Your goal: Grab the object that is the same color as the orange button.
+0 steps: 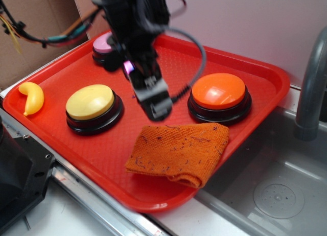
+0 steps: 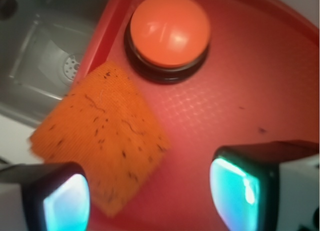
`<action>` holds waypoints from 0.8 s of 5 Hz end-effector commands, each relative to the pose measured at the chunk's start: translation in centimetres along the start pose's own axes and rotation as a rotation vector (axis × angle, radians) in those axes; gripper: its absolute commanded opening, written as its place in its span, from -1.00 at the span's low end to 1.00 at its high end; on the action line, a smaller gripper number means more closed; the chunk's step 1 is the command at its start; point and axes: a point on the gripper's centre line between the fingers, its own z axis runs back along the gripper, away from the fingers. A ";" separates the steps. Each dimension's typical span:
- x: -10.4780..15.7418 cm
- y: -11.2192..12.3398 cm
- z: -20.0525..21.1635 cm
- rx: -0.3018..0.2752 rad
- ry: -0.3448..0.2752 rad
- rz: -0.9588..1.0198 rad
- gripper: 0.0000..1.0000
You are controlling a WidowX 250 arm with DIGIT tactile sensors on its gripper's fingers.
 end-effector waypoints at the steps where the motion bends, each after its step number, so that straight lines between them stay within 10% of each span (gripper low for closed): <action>1: 0.6 -1.7 -4.5 -0.070 -0.003 -0.017 1.00; 3: 0.3 -0.3 -6.8 -0.020 0.019 0.068 0.85; 4: 0.2 -0.1 -7.1 0.000 0.028 0.078 -1.00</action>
